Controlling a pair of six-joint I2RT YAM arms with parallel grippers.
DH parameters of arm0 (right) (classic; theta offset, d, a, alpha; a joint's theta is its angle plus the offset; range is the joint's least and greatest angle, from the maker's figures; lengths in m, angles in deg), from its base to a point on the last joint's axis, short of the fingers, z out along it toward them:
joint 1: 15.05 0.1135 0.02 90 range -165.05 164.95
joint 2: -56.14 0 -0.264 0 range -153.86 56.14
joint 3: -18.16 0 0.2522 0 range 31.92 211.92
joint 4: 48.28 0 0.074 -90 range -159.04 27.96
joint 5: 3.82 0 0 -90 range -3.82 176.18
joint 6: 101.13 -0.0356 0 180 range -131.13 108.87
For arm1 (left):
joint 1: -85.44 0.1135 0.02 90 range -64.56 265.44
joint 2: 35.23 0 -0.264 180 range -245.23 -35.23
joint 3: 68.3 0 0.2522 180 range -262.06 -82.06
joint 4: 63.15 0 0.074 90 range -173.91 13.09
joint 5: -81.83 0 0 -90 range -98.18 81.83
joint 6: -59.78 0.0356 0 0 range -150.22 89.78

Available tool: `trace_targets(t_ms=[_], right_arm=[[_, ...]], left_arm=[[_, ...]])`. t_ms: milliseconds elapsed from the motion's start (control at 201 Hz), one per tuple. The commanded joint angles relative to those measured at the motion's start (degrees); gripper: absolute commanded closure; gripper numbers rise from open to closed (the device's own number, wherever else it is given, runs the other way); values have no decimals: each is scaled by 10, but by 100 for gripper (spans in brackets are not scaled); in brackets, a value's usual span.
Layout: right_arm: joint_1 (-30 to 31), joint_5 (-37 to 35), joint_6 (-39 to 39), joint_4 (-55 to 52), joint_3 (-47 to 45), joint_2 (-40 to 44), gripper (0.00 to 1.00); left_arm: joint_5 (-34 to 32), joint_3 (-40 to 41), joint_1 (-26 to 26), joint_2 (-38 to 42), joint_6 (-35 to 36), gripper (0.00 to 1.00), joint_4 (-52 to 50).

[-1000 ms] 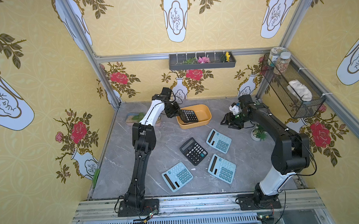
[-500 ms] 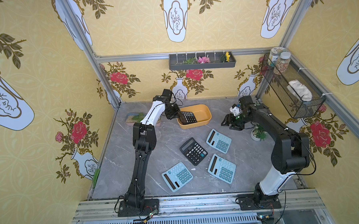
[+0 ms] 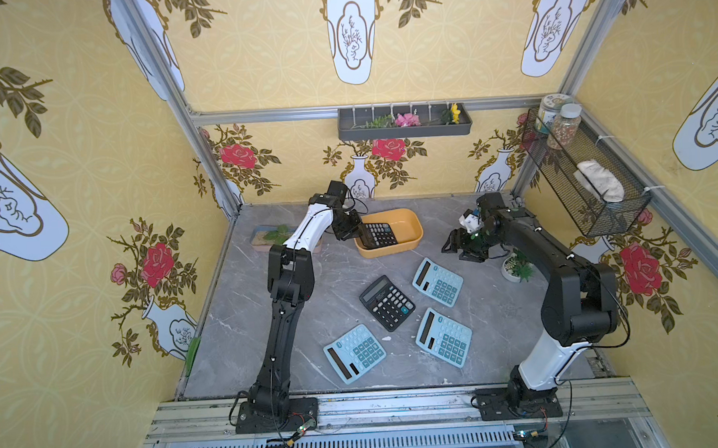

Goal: Put the calculator in the storage box
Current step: Place the calculator in the storage box.

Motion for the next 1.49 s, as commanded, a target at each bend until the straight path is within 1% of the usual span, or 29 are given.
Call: trace_targets(t_ms=[0, 85, 164, 269, 403, 528, 627, 717, 797, 806, 831, 906, 981, 1055, 1130, 1289, 1488], right_arm=[[-3, -5, 6, 2, 2, -1, 30], [-4, -5, 6, 1, 0, 2, 29], [-6, -5, 7, -1, 3, 4, 29], [-9, -7, 9, -9, 13, 7, 28], [-9, -7, 9, -18, 25, 13, 27], [-8, -8, 8, -20, 27, 15, 26], [-8, -4, 6, -21, 25, 18, 26], [-9, -1, 3, -23, 21, 26, 26], [-10, 1, 3, -26, 20, 34, 26], [-9, 1, 2, -27, 19, 34, 26], [-10, 1, 2, -28, 18, 36, 26], [-14, 4, 4, -32, 15, 43, 26], [-17, 5, 6, -35, 8, 52, 26], [-19, 5, 7, -37, -1, 60, 26], [-22, 7, 7, -39, -12, 68, 25], [-33, 7, 8, -41, -33, 90, 25], [-45, 11, 4, -37, -52, 106, 25]], left_arm=[[-5, 4, -3, -8, 1, 76, -8], [-8, 4, -4, -6, 0, 69, -8], [-15, 3, -5, 0, 0, 64, -9], [-30, -14, -5, 19, 7, 57, -20], [-45, -33, -5, 65, 23, 52, -39], [-46, -2, -7, 127, 33, 48, -42], [-33, 52, -16, 178, 40, 48, -44], [-16, 113, -38, 222, 52, 56, -49], [4, 172, -58, 252, 57, 60, -48], [6, 179, -74, 255, 58, 60, -48], [10, 196, -87, 262, 61, 60, -48], [17, 240, -115, 277, 61, 60, -45], [27, 280, -137, 287, 48, 60, -19], [39, 304, -154, 286, 31, 59, 17], [46, 301, -169, 271, 21, 58, 43], [61, 250, -191, 209, 13, 57, 55], [70, 195, -203, 143, 8, 57, 63]])
